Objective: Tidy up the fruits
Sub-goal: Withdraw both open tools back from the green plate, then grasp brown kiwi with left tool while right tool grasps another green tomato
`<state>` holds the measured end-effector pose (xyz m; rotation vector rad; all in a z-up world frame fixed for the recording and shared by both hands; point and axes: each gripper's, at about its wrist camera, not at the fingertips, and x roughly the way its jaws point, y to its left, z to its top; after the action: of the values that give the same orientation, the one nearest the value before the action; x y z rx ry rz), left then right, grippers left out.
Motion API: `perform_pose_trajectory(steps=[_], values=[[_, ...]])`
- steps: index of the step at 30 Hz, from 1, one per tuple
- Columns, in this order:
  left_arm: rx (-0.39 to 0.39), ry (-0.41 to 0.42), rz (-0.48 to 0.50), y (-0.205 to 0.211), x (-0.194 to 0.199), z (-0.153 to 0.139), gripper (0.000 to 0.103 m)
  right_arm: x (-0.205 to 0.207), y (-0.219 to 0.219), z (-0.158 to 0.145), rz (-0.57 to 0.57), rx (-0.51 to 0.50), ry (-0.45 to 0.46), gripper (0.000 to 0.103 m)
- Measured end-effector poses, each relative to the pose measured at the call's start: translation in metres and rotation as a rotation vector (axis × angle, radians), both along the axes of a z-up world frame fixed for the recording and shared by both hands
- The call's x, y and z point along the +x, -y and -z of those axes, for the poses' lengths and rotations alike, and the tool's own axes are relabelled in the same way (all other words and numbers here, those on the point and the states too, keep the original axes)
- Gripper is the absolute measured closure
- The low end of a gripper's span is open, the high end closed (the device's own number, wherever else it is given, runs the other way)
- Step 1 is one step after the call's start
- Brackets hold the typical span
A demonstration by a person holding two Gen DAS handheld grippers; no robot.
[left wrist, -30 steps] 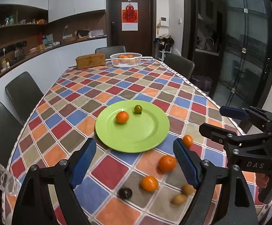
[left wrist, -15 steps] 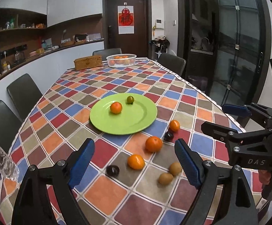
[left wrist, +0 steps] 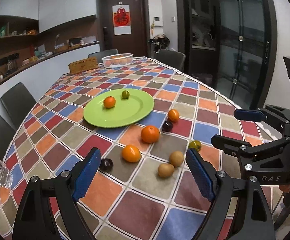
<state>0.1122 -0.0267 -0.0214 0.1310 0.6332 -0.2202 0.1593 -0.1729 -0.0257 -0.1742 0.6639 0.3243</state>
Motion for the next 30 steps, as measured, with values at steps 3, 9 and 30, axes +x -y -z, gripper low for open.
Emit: perform_pose_trajectory(steps=[3,9,30], values=[[0.016,-0.007,0.024,0.004,-0.002,0.006,0.017,-0.003,-0.002,0.007,-0.014,-0.026,-0.002,0.025],[0.039,-0.037,0.071,0.012,0.001,0.020,0.025,-0.001,-0.001,0.020,-0.033,-0.049,-0.030,0.025],[0.021,-0.208,0.149,0.026,0.037,0.065,0.055,0.035,-0.004,0.057,-0.101,-0.007,-0.187,0.049]])
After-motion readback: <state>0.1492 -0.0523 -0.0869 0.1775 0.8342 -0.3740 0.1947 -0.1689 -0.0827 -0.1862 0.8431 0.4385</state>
